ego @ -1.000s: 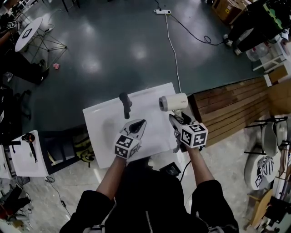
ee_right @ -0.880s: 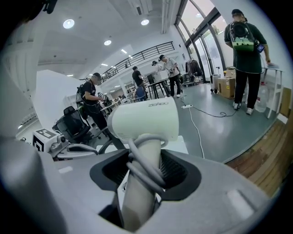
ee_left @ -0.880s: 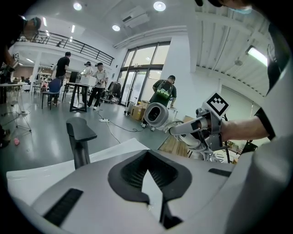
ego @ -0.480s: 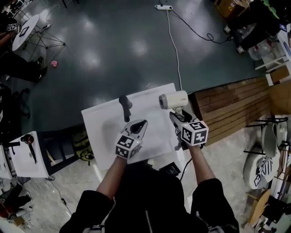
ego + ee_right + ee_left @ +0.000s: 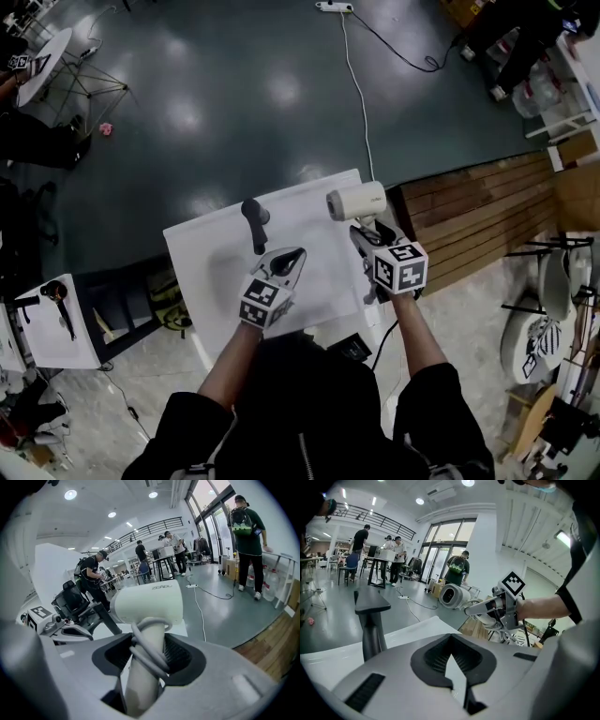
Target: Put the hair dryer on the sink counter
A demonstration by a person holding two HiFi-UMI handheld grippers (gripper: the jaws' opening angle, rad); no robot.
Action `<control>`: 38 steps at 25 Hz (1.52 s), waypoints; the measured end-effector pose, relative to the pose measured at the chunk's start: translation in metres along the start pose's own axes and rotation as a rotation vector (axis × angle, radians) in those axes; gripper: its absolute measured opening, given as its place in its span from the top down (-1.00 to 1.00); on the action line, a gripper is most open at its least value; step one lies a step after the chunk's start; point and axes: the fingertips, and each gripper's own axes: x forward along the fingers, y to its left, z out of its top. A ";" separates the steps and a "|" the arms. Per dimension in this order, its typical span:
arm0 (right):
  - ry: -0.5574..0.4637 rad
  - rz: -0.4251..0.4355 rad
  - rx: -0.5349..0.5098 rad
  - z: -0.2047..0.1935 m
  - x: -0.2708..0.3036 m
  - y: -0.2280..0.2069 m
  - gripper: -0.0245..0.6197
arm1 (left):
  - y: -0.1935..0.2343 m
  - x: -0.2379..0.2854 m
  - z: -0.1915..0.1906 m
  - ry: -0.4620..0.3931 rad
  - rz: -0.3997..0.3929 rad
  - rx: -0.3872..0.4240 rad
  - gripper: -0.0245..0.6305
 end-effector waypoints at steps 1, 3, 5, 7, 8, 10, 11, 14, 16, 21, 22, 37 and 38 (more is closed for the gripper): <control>0.006 -0.004 -0.006 -0.001 0.002 -0.002 0.30 | 0.000 0.001 -0.001 0.004 0.000 0.002 0.89; 0.020 -0.009 -0.011 -0.005 0.005 -0.006 0.30 | 0.001 0.002 -0.002 0.011 0.001 0.005 0.89; 0.032 -0.011 -0.008 -0.008 0.009 -0.010 0.30 | 0.001 0.004 -0.003 0.016 0.001 0.004 0.89; 0.042 -0.011 -0.003 -0.010 0.014 -0.014 0.30 | 0.002 0.006 -0.003 0.020 0.001 0.003 0.89; 0.047 -0.011 -0.001 -0.012 0.016 -0.016 0.30 | 0.002 0.007 -0.003 0.022 0.001 0.002 0.89; 0.056 -0.010 0.001 -0.013 0.021 -0.018 0.30 | 0.003 0.008 -0.004 0.026 0.001 0.000 0.89; 0.059 -0.010 -0.002 -0.014 0.023 -0.019 0.30 | 0.003 0.008 -0.004 0.028 0.001 -0.001 0.89; 0.070 -0.011 -0.017 -0.017 0.031 -0.024 0.30 | 0.004 0.010 -0.005 0.034 0.003 0.000 0.89; 0.078 -0.011 -0.017 -0.020 0.036 -0.027 0.30 | 0.005 0.012 -0.007 0.038 0.005 0.000 0.89; 0.089 -0.007 -0.010 -0.021 0.046 -0.032 0.30 | 0.007 0.014 -0.010 0.047 0.012 -0.003 0.89; 0.091 -0.005 -0.010 -0.022 0.048 -0.033 0.30 | 0.007 0.015 -0.010 0.048 0.012 -0.003 0.89; 0.130 0.000 -0.026 -0.033 0.077 -0.043 0.30 | 0.007 0.020 -0.019 0.075 0.019 -0.016 0.89; 0.134 0.000 -0.026 -0.034 0.079 -0.044 0.30 | 0.007 0.020 -0.019 0.076 0.021 -0.017 0.89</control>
